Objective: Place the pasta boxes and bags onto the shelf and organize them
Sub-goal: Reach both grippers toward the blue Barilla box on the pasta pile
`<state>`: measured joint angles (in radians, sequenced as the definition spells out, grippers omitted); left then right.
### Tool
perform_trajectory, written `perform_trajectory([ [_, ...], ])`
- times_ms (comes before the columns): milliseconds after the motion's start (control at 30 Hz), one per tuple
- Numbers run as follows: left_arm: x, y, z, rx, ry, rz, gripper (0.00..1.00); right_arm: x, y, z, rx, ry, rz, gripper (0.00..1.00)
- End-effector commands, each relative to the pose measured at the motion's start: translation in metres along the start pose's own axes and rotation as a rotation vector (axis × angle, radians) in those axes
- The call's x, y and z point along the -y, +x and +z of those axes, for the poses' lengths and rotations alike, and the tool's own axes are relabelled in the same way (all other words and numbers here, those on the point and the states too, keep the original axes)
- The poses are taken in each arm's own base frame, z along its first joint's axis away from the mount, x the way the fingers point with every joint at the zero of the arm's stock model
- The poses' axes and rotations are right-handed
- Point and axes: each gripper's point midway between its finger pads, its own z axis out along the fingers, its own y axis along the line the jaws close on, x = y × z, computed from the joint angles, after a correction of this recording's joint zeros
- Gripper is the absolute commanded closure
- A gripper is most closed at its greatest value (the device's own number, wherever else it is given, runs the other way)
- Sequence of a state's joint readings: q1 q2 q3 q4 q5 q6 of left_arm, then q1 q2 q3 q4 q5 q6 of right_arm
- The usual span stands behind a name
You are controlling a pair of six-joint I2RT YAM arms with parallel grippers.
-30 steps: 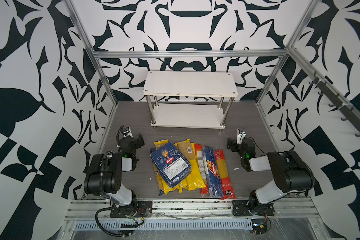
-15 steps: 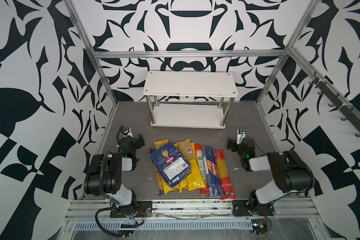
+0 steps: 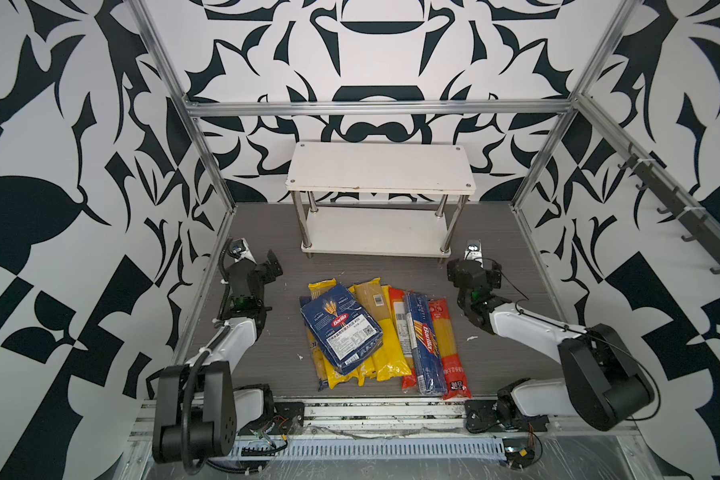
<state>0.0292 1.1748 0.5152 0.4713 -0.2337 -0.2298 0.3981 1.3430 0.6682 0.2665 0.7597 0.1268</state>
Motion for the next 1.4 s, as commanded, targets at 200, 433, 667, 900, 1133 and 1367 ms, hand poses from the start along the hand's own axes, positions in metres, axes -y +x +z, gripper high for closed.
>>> perform_trajectory([
  [200,0.033,0.033,-0.049,-0.25,0.016,-0.139,0.01,-0.028,-0.002,-0.055,-0.304,-0.287,0.07,0.06],
  [433,0.066,0.077,-0.092,-0.398,0.08,-0.167,0.01,-0.082,0.014,-0.113,-0.463,-0.683,0.217,0.05],
  [667,0.086,0.088,-0.129,-0.477,0.157,-0.222,0.01,-0.141,0.022,-0.177,-0.596,-1.023,0.288,0.03],
  [900,0.094,0.107,-0.145,-0.547,0.204,-0.306,0.08,-0.171,0.036,-0.218,-0.68,-1.185,0.278,0.0],
  [1133,0.107,0.128,-0.153,-0.628,0.23,-0.313,0.24,-0.188,0.057,-0.231,-0.741,-1.219,0.228,0.0],
  [1367,0.095,0.139,-0.166,-0.668,0.175,-0.307,0.23,-0.198,0.071,-0.232,-0.775,-1.221,0.203,0.0],
])
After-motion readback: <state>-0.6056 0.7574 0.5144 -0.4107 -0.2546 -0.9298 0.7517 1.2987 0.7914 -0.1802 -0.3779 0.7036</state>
